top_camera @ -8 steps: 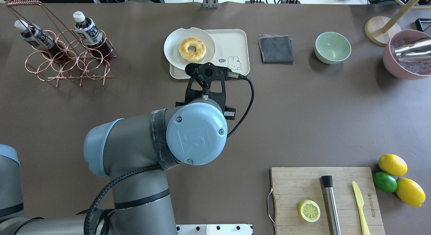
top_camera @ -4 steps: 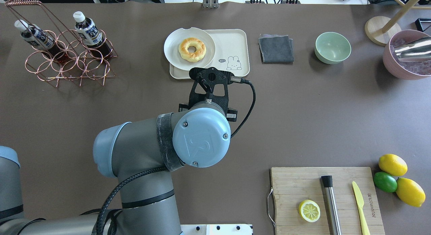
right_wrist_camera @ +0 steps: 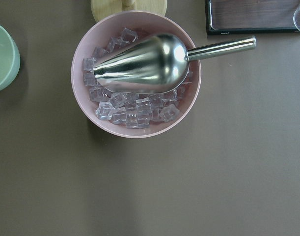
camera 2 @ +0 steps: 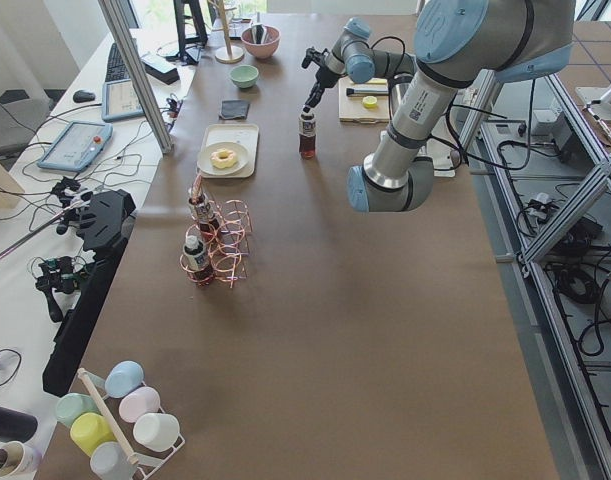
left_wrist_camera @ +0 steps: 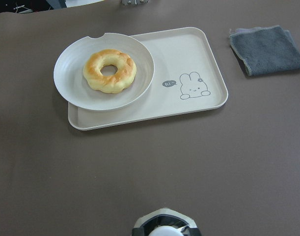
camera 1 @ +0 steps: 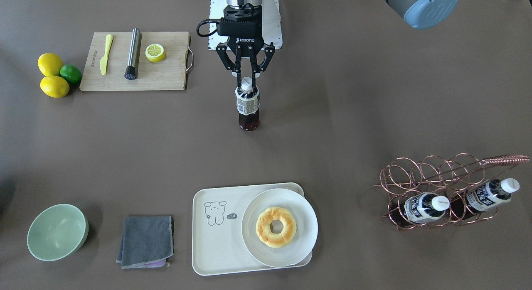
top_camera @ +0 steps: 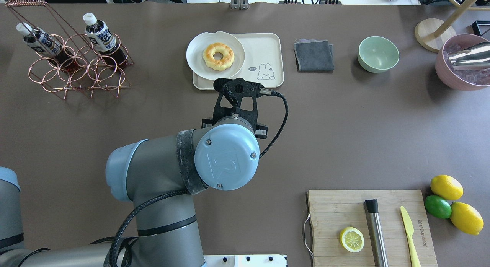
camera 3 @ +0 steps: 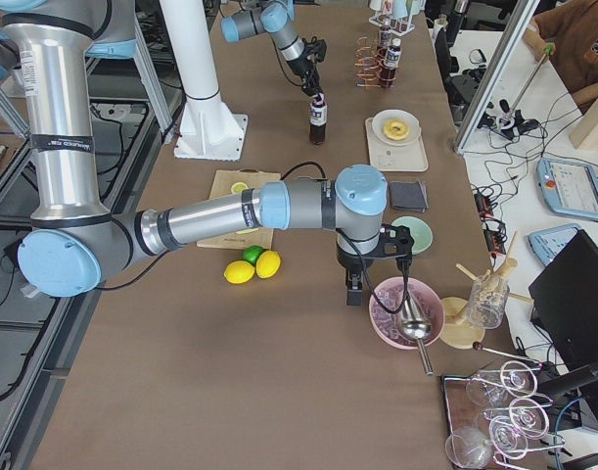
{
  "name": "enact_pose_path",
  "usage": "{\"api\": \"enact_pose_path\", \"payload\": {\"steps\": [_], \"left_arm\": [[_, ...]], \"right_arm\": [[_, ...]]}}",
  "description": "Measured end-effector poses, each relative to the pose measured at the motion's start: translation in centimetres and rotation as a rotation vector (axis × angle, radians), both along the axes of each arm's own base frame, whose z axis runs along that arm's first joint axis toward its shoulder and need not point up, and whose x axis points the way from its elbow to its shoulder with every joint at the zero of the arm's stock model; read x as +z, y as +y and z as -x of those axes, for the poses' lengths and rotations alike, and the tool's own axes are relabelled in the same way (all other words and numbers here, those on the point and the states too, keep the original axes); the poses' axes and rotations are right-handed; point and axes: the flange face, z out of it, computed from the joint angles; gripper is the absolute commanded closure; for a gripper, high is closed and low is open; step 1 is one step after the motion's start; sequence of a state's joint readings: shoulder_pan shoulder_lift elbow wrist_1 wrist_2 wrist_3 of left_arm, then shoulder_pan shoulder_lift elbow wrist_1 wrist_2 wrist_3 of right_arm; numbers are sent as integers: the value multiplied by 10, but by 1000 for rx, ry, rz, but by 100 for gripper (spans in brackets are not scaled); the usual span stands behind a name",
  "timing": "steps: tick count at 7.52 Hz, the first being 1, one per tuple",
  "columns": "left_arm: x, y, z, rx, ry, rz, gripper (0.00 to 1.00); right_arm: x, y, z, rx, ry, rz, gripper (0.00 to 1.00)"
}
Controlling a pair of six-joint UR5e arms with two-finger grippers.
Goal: Place tea on tray
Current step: 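Carry the bottle with the left gripper toward the tray and lower it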
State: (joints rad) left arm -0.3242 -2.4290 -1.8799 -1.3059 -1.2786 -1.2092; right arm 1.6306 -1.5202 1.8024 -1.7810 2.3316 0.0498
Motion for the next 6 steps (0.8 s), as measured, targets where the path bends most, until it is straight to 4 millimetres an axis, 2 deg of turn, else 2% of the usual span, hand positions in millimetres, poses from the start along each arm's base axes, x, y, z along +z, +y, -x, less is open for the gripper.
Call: {"api": "enact_pose_path", "payload": {"steps": [1,4,6], "left_arm": [[1,0,0,0,3,-2,2],[-2,0,3,-1,12,-6,2],[-12,-2,20,-4,43,-16,2]], "right_arm": [[0,0,0,0,0,0,0],[0,0,1,0,-8,2,0],[-1,0,1,-1,-23,-1,0]]}}
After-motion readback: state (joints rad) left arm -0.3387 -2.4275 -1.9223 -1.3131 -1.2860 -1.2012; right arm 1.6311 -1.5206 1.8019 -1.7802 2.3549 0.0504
